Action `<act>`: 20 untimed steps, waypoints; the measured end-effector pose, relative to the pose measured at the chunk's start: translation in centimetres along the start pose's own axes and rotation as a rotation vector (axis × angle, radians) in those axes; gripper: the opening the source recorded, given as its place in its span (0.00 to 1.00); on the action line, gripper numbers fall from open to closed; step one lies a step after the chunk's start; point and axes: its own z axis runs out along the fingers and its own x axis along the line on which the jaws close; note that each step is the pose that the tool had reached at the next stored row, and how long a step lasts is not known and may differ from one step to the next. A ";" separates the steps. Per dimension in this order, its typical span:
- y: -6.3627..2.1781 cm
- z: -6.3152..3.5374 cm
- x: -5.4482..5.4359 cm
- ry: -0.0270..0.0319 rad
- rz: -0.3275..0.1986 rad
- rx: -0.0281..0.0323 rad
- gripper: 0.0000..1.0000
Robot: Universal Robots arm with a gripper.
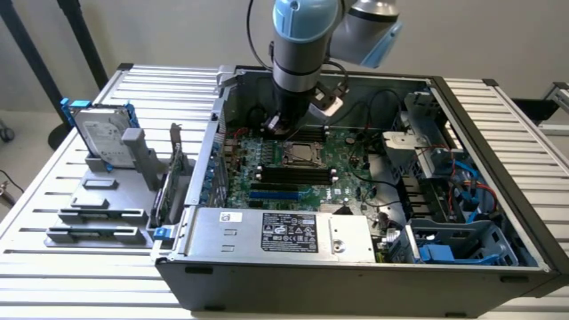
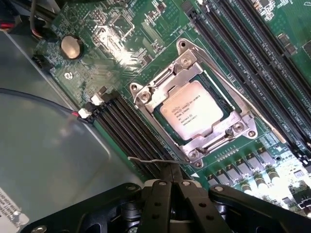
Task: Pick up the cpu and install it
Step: 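Install the first cpu locking lever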
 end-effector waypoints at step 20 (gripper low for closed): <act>-0.63 1.31 0.6 -0.0528 0.000 -0.0479 0.11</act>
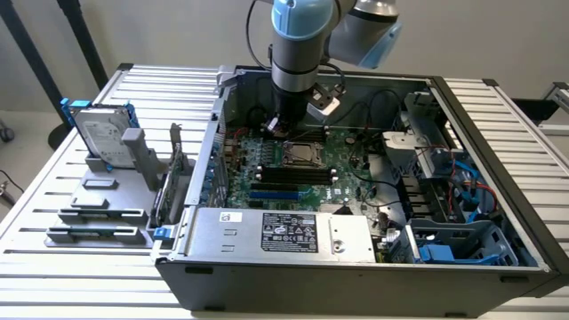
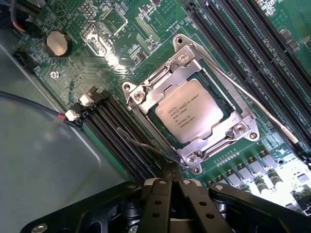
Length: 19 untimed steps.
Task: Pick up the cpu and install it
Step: 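Install the first cpu locking lever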
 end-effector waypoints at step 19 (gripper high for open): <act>0.36 0.45 0.5 -0.0075 0.000 -0.0066 0.11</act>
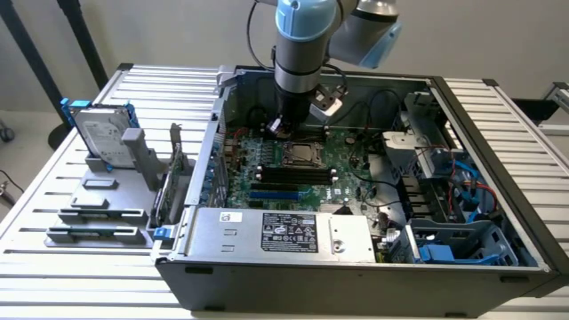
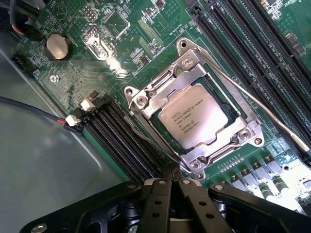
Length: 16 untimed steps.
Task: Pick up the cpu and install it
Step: 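Install the first cpu locking lever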
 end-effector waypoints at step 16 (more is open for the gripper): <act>0.64 0.09 0.5 -0.0090 0.000 -0.0079 0.11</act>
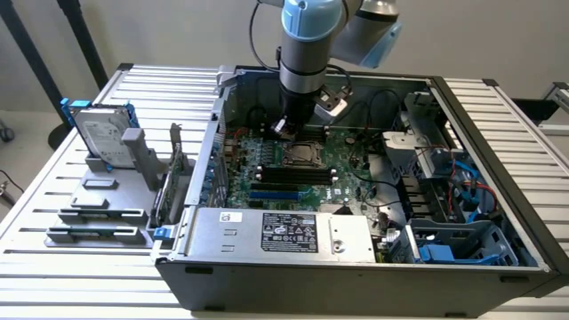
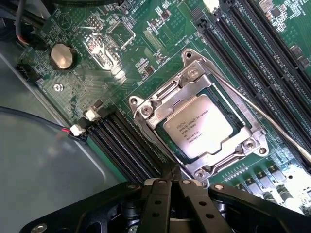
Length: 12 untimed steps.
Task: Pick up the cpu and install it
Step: 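Install the first cpu locking lever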
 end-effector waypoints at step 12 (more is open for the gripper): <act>0.55 0.01 0.5 -0.0074 0.000 -0.0065 0.11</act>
